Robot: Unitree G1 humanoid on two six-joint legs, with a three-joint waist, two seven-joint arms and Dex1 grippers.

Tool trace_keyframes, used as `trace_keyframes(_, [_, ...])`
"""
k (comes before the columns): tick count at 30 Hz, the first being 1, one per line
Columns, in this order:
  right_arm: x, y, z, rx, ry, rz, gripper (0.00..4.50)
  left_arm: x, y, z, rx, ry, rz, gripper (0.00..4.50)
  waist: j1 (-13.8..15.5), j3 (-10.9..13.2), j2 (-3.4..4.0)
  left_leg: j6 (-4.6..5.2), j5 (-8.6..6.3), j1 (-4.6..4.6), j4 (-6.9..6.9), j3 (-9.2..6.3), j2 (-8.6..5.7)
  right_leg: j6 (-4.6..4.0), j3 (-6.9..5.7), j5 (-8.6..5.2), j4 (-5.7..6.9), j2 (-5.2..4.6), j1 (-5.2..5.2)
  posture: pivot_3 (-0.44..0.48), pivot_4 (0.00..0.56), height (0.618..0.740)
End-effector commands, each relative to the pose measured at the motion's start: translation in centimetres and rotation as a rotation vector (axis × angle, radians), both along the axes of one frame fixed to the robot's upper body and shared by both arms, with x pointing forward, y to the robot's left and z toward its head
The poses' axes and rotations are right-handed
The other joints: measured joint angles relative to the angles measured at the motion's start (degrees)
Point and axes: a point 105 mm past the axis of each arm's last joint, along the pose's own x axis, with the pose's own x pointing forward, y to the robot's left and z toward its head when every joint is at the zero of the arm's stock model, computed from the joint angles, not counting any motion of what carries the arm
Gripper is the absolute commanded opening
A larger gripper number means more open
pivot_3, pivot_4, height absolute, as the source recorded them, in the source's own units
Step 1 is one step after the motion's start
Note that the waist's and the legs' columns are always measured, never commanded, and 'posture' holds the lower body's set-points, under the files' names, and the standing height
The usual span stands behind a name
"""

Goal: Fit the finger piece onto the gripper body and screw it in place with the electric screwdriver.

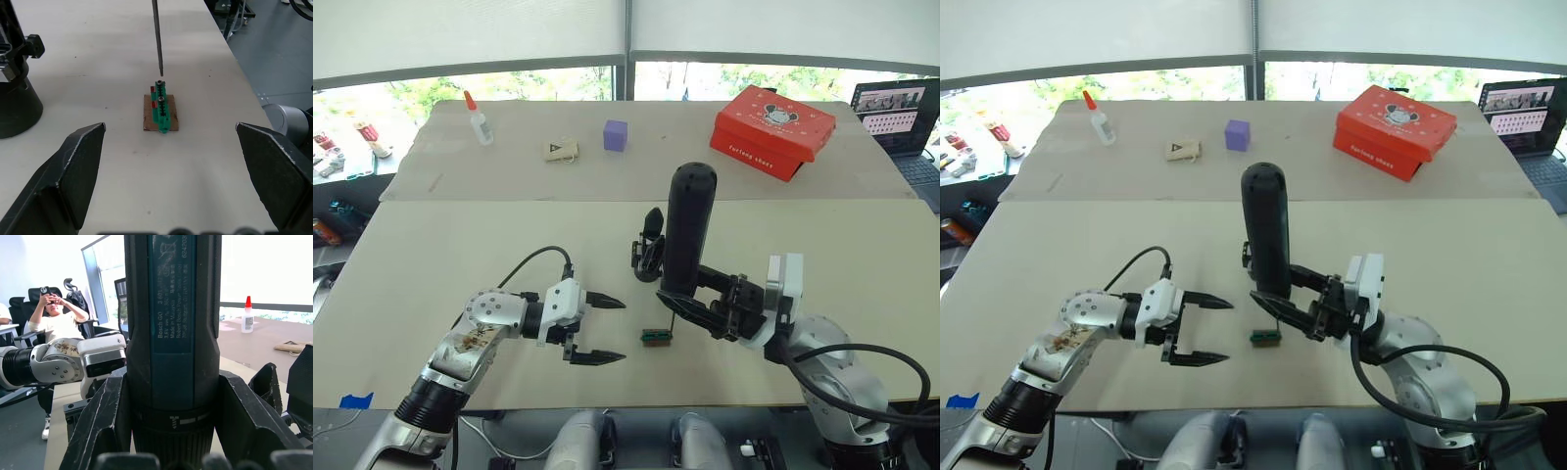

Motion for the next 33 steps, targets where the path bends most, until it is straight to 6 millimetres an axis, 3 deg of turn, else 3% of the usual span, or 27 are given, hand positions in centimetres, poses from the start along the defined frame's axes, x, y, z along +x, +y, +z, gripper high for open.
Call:
trace_keyframes(1, [-0.71, 0.21, 1.42, 0.029, -0.09, 0.015, 1.92, -0.3, -0.03, 0.18, -0.007, -0.019, -0.011, 4.5, -0.01, 0.0, 0.0, 0.0, 0.0, 0.0, 0.0, 0.0, 0.0, 0.0, 0.0, 0.0, 0.0, 0.0, 0.0, 0.0, 0.15, 0.74])
trace_keyframes(17, [-0.83, 0.27, 2.07, 0.029, -0.108, 0.024, 1.92, -0.86, 0.05, -0.46, 0.003, -0.007, -0.022, 4.5, 0.0, 0.0, 0.0, 0.0, 0.0, 0.01, 0.0, 0.0, 0.01, 0.0, 0.01, 0.0, 0.0, 0.0, 0.0, 0.0, 0.15, 0.74])
trace_keyframes(33, [-0.37, 0.38, 1.88, 0.017, -0.088, 0.035, 1.92, -0.67, -0.33, 0.13, -0.006, -0.016, -0.015, 4.5, 0.02, 0.0, 0.0, 0.0, 0.0, 0.01, 0.0, -0.01, 0.01, 0.0, 0.0, 0.0, 0.0, 0.0, 0.0, 0.0, 0.15, 0.74])
